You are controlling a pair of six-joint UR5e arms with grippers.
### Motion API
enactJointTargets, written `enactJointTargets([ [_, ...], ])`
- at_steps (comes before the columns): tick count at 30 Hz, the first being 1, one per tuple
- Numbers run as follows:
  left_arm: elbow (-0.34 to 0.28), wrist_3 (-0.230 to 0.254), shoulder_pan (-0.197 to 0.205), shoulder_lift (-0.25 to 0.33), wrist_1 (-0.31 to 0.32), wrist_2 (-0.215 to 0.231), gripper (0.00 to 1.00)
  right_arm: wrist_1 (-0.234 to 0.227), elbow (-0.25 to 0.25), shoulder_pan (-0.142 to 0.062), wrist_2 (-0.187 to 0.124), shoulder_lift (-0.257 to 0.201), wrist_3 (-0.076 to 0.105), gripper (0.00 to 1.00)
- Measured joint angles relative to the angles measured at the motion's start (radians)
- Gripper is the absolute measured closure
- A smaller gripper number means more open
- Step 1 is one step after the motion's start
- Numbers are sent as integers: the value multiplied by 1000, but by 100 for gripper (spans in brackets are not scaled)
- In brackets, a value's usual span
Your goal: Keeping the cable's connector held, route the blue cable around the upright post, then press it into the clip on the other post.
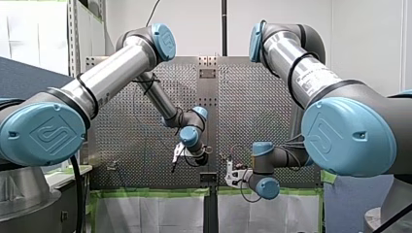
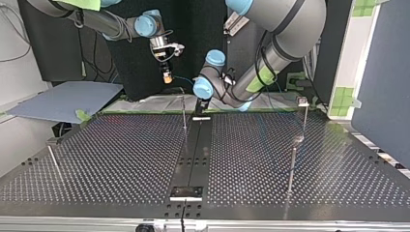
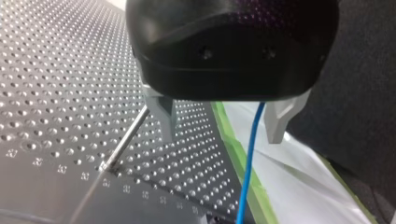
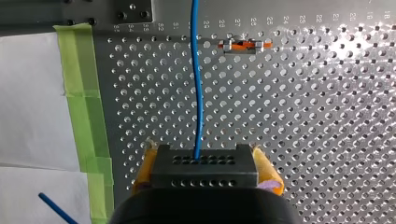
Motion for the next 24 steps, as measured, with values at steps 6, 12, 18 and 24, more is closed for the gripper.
enactJointTargets([
  [6, 0, 9, -4, 0, 9, -29, 70, 1, 0, 0, 0, 0, -2, 100],
  [12, 0, 8, -11, 0, 29, -34, 99, 1, 1, 0, 0, 0, -3, 100],
  [18, 0, 6, -20, 0, 46, -37, 99, 2, 0, -7, 0, 1, -3, 100],
  [24, -2, 4, -31, -1, 64, -39, 99, 3, 0, -21, 0, 1, -3, 100],
])
